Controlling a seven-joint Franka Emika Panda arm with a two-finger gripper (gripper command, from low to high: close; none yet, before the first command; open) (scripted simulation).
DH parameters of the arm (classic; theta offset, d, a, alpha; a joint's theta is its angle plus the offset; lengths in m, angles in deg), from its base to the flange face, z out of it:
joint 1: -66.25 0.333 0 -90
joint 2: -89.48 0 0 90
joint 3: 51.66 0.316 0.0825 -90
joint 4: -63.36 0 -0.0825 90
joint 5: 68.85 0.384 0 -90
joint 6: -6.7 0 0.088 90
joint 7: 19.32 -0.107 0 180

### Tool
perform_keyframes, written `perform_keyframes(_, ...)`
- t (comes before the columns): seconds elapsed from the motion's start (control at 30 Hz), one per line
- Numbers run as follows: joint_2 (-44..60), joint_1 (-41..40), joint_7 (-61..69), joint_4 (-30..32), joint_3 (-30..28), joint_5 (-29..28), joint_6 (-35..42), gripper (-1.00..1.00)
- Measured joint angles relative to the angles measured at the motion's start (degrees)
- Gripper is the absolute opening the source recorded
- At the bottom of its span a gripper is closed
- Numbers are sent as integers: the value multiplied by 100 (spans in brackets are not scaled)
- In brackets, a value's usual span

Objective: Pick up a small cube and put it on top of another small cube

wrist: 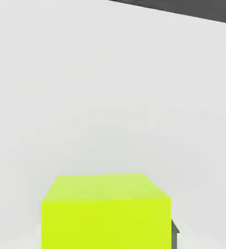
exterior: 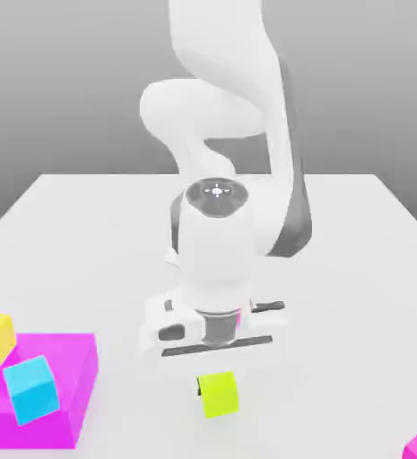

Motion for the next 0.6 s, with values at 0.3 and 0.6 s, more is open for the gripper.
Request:
perform_keyframes(0.3, 578, 882, -456, -1695, 573, -343, 1163, -100)
perform_keyframes(0.6, 1599, 1659, -852, -3110, 901, -647, 1546, -100)
